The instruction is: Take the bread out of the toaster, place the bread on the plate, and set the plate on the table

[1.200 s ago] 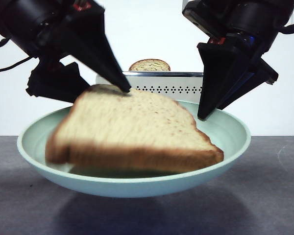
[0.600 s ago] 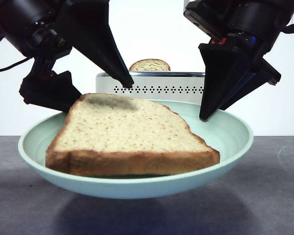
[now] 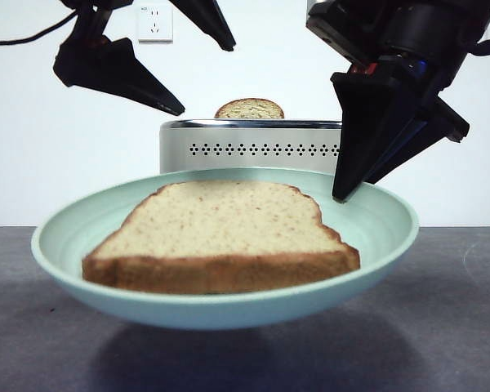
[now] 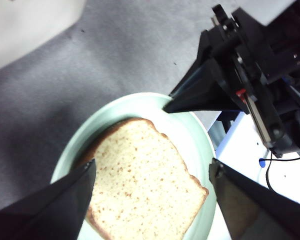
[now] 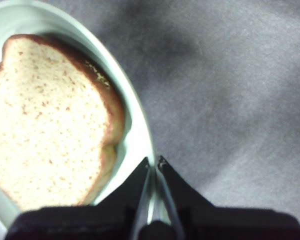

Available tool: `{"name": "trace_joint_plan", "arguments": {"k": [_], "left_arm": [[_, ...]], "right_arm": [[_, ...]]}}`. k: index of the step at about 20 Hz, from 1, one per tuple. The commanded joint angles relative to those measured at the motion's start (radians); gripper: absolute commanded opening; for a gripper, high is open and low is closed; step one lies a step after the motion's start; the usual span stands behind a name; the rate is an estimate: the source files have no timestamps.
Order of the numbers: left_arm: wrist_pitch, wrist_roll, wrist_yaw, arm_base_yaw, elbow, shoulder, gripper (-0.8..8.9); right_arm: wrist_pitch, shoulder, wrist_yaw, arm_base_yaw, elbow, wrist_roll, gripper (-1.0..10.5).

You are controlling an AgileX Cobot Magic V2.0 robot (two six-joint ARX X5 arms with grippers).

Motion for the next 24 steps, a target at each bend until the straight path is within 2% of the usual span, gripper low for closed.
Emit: {"name": "trace_joint_plan", "arguments": {"k": [1,6,7,9,11,14,16,24], "left_arm": [[-0.020,0.018,-0.004,-0.002,0.013,-0.010,3.82],[-0.042,0.018,-0.009,0.006,0.014,-0.132,3.55],[-0.047,0.018,-0.010,0.011,0.014,-0.170,2.57],[-0.058,0.018,-0.018,0.016,0.014,-0.252,-0.26],[-0.077,0.018,-0.059,0.016,0.014,-0.334,-0.08],[-0.119,0.022,-0.182,0.016,0.014,-0.430,-0.08],[-0.146,0.023,-0.251,0.016,0.014,-0.470,-0.08],[-0.195,0.048,-0.264,-0.018,0.014,-0.497,-0.08]], "right_arm": [[0.008,0.005,-0.010,0.001,-0.001,0.013,-0.2],[0.010,0.005,-0.010,-0.006,-0.001,0.016,-0.2],[0.012,0.005,-0.010,-0.006,-0.001,0.018,-0.2],[0.031,0.005,-0.011,-0.006,-0.001,0.037,-0.2],[0.065,0.005,-0.015,-0.006,-0.001,0.070,-0.2],[0.116,0.007,-0.062,-0.016,-0.001,0.107,-0.2],[0.137,0.020,-0.060,-0.031,-0.001,0.127,-0.2],[0.164,0.205,-0.061,-0.128,-0.001,0.139,-0.2]]}}
